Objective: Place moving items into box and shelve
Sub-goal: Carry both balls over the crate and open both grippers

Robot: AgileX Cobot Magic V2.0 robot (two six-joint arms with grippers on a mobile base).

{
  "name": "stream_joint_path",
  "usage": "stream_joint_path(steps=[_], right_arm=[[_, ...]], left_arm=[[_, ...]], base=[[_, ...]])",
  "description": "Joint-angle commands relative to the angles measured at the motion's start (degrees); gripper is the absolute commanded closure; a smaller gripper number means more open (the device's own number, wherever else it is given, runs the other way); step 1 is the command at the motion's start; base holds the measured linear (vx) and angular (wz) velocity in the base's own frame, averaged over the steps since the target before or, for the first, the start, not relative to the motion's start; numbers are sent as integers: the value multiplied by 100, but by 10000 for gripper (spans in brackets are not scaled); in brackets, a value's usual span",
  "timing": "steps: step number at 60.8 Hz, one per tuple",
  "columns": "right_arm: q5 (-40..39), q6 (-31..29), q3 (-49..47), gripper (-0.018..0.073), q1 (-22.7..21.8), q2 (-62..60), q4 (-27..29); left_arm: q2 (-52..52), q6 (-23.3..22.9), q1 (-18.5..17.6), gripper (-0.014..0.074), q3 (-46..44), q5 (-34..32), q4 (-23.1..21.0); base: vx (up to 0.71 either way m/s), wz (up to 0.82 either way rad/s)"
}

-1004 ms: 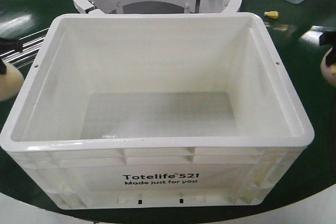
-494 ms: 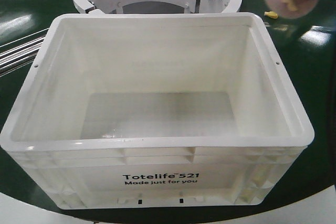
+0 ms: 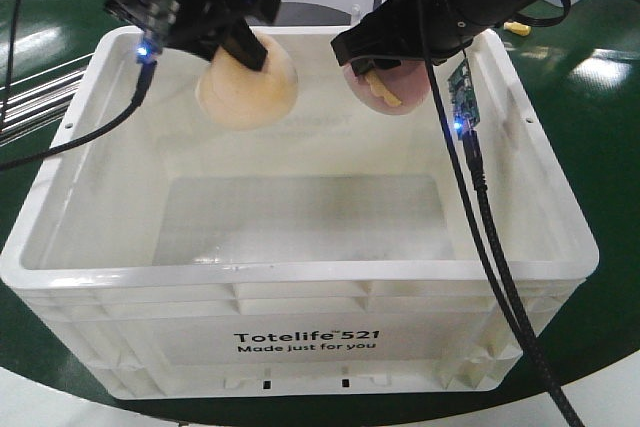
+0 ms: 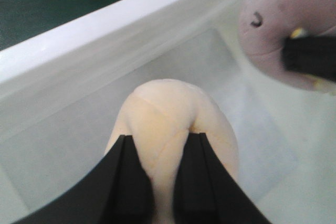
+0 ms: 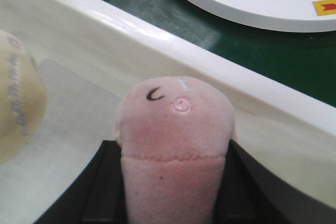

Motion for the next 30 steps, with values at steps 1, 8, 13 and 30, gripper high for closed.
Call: stream_joint_path(steps=[1, 8, 13, 30], right_arm=[[-296, -41, -177, 445, -13, -243, -51], [-41, -200, -177, 312, -13, -237, -54], [37, -256, -177, 186, -19, -237, -181], [-13, -224, -177, -120, -19, -242, -370]], left_arm=[[-63, 84, -32, 533, -158, -52, -97], [161, 84, -32, 432, -165, -52, -122], [277, 78, -32, 308, -165, -52, -122], [211, 96, -21, -47, -206, -310, -84]], base=[[0, 0], [0, 0], [0, 0], [0, 0]])
